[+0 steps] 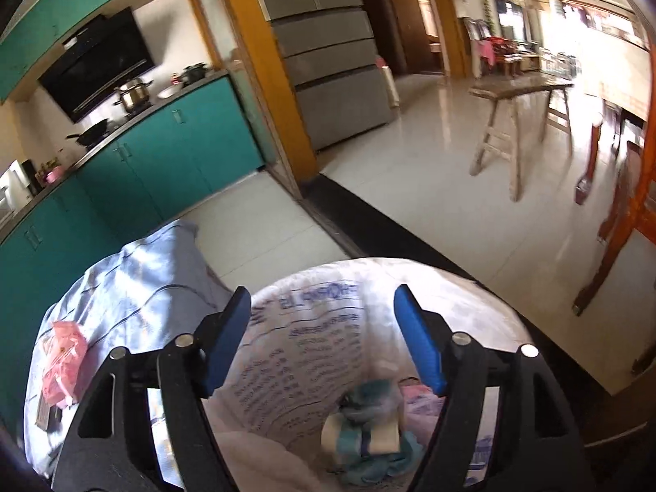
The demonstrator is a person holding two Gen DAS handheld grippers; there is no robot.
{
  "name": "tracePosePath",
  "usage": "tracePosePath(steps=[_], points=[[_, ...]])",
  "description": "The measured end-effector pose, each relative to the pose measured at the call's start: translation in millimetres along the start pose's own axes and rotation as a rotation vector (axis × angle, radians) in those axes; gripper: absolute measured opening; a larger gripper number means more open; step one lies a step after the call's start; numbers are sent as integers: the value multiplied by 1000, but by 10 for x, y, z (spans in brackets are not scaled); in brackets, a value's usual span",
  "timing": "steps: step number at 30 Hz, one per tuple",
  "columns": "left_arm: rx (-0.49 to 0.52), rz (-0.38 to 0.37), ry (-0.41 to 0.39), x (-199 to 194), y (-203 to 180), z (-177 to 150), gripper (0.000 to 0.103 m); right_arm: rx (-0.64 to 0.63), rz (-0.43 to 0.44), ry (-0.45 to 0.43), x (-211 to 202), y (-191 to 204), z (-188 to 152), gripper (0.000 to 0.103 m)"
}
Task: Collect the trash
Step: 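Carry the cup and clear bag over the wastebasket and open both tools, then grasp the pink plastic bag with the right tool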
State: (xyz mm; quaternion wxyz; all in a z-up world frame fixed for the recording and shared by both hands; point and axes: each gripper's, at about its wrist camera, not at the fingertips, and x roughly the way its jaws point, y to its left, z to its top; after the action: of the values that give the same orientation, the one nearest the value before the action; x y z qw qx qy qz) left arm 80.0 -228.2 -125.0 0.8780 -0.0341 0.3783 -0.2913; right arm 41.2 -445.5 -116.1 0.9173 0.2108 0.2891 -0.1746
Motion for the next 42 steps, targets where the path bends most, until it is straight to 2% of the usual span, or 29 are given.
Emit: tracePosePath(steps=[3, 5, 9, 14, 18, 20, 23, 26, 28, 31, 33, 36, 37, 42], points=[[-19, 123, -63, -253, 278, -29, 73, -72, 55, 18, 42, 254, -39, 77], [-25, 234, -96, -456, 526, -71, 76, -125, 94, 32, 65, 452, -74, 79], [-74, 395, -98, -873, 1046, -167, 77, -210, 229, 90, 93, 863, -161, 83], [-192, 509, -86, -1340, 1665, -316, 79, -437, 331, 129, 114, 1699, -377, 85], [-273, 581, -82, -1688, 2091, -453, 80, -447, 520, 225, 210, 2399, -404, 86], [-297, 623, -80, -1811, 2237, -506, 80, -495, 541, 239, 279, 2806, -452, 86], [-325, 656, -81, -1938, 2340, -548, 82, -526, 494, 254, 415, 3148, -536, 87], [-336, 679, -84, -2038, 2397, -578, 82, -555, 462, 333, 610, 3380, -714, 87], [-342, 682, -90, -2067, 2436, -567, 83, -587, 418, 343, 685, 3449, -795, 87], [-347, 681, -91, -2045, 2486, -546, 84, -593, 442, 346, 694, 3420, -868, 85], [-351, 676, -82, -2004, 2489, -558, 84, -605, 466, 355, 689, 3400, -885, 75], [-365, 656, -70, -1942, 2513, -582, 84, -610, 518, 380, 691, 3347, -906, 55], [-369, 647, -65, -1912, 2520, -587, 84, -612, 546, 393, 677, 3312, -913, 45], [-379, 615, -56, -1788, 2534, -523, 84, -637, 599, 410, 536, 3083, -905, 31]])
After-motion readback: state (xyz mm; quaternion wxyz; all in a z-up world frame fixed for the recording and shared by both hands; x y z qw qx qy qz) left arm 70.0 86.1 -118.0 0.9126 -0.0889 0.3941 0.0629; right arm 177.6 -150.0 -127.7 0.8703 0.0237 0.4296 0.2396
